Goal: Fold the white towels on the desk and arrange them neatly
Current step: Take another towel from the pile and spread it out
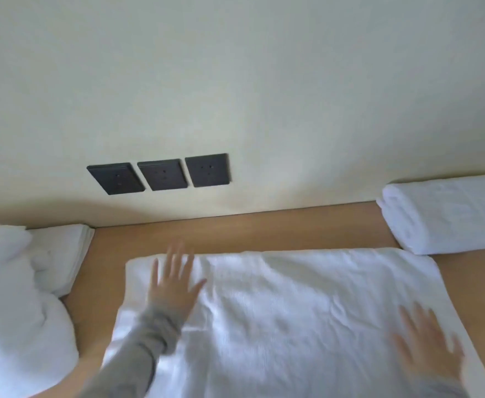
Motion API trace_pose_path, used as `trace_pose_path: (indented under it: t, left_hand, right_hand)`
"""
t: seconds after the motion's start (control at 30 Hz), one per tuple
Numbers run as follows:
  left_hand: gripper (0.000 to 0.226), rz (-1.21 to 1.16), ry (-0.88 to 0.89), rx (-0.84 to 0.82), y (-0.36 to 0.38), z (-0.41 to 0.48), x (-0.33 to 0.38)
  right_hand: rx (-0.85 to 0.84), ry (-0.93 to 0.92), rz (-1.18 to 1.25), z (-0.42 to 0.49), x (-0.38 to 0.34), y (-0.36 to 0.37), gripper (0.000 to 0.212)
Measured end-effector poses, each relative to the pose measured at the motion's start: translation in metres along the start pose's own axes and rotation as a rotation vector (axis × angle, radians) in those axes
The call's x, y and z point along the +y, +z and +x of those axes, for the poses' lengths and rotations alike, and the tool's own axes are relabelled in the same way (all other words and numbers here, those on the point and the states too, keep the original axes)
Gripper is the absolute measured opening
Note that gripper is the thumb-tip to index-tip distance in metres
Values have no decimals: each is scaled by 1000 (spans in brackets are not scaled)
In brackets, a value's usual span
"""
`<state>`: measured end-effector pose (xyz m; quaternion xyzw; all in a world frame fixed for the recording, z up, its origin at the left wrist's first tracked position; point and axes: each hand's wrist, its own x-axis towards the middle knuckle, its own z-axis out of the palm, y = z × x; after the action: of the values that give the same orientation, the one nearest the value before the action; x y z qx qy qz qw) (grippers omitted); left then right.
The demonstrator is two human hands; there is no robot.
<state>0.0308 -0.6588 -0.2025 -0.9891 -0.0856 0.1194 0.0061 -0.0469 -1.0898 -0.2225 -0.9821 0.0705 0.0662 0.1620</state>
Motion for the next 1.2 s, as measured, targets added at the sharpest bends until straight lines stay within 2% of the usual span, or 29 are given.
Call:
trace_pose_path:
  t: [0.03, 0.07, 0.17, 0.33, 0.5, 0.6, 0.67, 0.77, 0.83, 0.9, 1.0, 1.03, 1.13, 1.2]
  left_hand:
    - [79, -86, 44, -25, 18, -20, 7]
    - [85, -152, 44, -167, 35, -49, 16]
    - [97, -114, 43, -47, 84, -65, 14]
    - [78, -34, 78, -3, 99, -52, 8]
    - [84, -179, 136, 6, 101, -53, -5]
    - [94, -249, -1, 43, 101, -77, -32]
    - [101, -308, -150, 60, 103, -102, -55]
    - [93, -449, -363, 63, 105, -134, -81]
    - [79, -518, -469, 67, 105, -145, -93]
    - [72, -579, -555, 33, 103, -150, -102]
    - [62, -673, -673, -100, 100, -150, -114]
    - [56, -694, -686, -151, 99, -151, -118]
    - [38, -738, -650, -226, 95, -150, -134]
    - [31, -736, -569, -267, 91, -147, -144]
  right_hand:
    - [13, -64, -50, 1, -2, 9, 59]
    - [-20, -96, -81, -1, -6, 17, 53]
    - [-93, -125, -131, -2, -5, 43, 57]
    - [-136, -76, -186, -7, 15, 46, 56]
    - [-108, -89, -188, -7, 24, 48, 58]
    - [-108, -44, -250, 0, 37, 51, 74]
    - [-162, 14, -300, 4, 30, 50, 76]
    - [16, 59, -171, -5, -15, 61, 70]
    - [139, -50, -121, -15, -63, 75, 64]
    - [143, -253, -93, -31, -123, 96, 68]
    - [115, -529, -99, -62, -205, 132, 42]
    - [97, -586, -109, -73, -228, 142, 42]
    - [-3, -650, -147, -100, -282, 160, 58]
    - [-8, -660, -164, -113, -309, 159, 58]
